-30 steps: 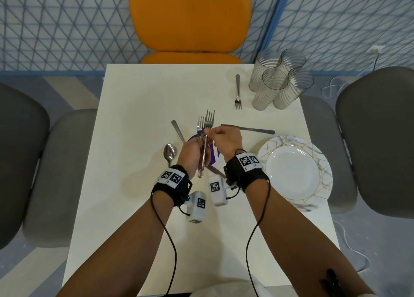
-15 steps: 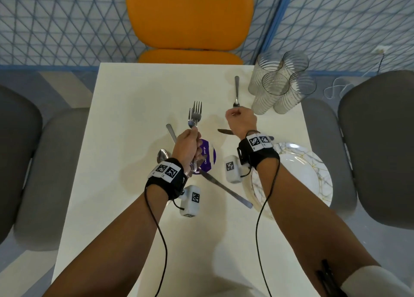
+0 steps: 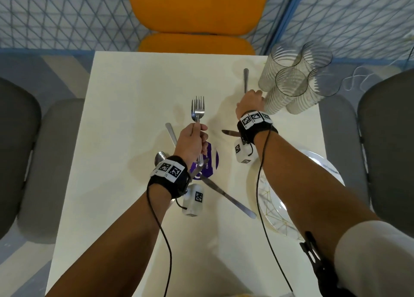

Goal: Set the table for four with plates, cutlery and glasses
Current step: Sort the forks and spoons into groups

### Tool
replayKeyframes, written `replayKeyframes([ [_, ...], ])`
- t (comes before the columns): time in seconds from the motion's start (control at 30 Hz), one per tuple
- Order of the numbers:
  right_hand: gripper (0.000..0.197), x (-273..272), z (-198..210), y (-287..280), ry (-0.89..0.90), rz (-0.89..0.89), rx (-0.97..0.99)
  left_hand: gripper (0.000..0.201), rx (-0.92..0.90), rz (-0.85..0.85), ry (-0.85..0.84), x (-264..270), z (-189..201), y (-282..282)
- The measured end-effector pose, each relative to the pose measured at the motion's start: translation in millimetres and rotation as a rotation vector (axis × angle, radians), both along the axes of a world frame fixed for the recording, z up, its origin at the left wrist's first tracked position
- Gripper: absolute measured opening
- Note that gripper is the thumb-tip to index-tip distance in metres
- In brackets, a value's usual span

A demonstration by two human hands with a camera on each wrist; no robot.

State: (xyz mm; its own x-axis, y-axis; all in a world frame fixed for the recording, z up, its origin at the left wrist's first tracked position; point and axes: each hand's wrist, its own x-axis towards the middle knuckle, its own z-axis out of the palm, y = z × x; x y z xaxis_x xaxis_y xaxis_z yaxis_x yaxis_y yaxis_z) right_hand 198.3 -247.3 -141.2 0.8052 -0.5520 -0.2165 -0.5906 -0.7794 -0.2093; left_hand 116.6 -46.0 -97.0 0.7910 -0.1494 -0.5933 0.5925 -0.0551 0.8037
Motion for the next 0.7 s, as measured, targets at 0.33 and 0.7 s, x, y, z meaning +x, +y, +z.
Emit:
replayKeyframes([
  [0.33, 0.036, -20.6, 1.1, 10.6, -0.071, -0.15, 0.29, 0.036, 0.06, -0.054, -0.059, 1.7, 3.2, 6.3],
  [0.7, 0.013, -91.4, 55.9, 24.0, -0.64, -0.142, 0.42, 0.029, 0.062, -0.069, -0.089, 0.2, 17.8, 23.8],
])
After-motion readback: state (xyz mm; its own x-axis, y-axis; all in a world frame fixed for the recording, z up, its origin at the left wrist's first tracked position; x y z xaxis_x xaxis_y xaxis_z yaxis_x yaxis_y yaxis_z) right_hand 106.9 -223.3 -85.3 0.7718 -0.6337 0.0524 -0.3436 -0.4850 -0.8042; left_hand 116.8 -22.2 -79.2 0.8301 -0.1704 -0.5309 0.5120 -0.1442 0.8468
